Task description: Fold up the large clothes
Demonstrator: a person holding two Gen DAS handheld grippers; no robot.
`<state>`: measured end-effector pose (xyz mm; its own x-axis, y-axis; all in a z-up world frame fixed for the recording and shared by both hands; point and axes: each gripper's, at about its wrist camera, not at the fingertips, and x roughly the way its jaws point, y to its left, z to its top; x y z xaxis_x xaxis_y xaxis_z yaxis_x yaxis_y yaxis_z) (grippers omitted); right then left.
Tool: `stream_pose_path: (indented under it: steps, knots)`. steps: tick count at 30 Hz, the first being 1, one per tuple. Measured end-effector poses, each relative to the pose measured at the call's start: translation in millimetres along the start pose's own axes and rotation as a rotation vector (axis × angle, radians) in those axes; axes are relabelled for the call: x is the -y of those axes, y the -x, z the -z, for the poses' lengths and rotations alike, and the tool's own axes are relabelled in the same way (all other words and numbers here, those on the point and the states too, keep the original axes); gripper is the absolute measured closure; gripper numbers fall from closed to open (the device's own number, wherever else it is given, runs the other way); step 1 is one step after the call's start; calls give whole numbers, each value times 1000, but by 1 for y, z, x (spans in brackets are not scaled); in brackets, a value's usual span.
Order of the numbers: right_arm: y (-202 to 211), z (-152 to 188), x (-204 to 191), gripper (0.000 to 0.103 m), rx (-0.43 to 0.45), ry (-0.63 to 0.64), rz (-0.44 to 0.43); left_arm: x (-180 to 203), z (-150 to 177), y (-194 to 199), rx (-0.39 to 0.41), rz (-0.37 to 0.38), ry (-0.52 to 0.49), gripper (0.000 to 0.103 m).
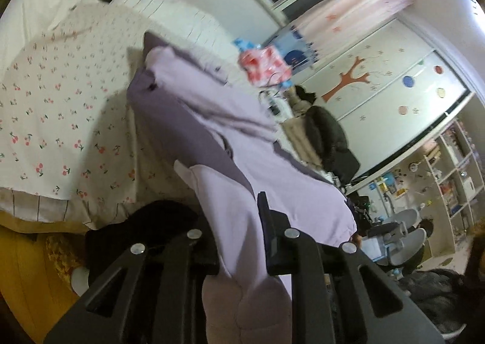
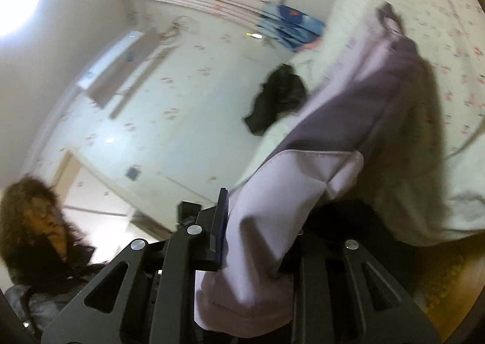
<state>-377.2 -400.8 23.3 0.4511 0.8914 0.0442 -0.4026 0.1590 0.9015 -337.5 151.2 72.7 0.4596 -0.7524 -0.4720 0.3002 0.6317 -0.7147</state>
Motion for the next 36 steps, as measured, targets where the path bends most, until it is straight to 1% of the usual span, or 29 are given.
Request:
stream_pose_path:
  steps: [2, 3, 5, 8, 11, 15, 17, 23, 26, 31, 36]
  knots:
    - [3, 7, -10, 83, 23, 17, -48, 0, 7, 13, 4, 2, -1, 84]
    - [7, 10, -11, 83, 31, 14, -57, -4, 10, 17, 2, -3, 8, 84]
    - [13, 12, -3, 83, 60, -12, -73, -22, 20, 19, 1, -10, 74, 84]
    - [18, 13, 12, 83, 109, -55, -122, -46, 26, 18, 33, 24, 160, 84]
    - [15, 2, 13, 83, 151, -49, -153, -50, 19, 19, 78, 59, 185, 84]
    - [12, -24, 12, 83, 189, -22, -186, -36, -17, 16, 138, 78, 160, 84]
    - [6, -36, 5, 83, 207, -16, -194, -32, -36, 13, 160, 80, 152, 84]
    - [-5, -79, 8, 83, 271, -5, -176, -24, -92, -6, 202, 79, 127, 84]
    - [-18, -106, 10, 83, 295, -4, -154, -22, -123, -20, 212, 53, 105, 84]
    - [-34, -142, 18, 83, 330, -2, -123, -25, -157, -37, 242, -2, 89, 83]
    - [-52, -179, 44, 83, 377, -48, -74, -34, -188, -60, 270, -33, 112, 83]
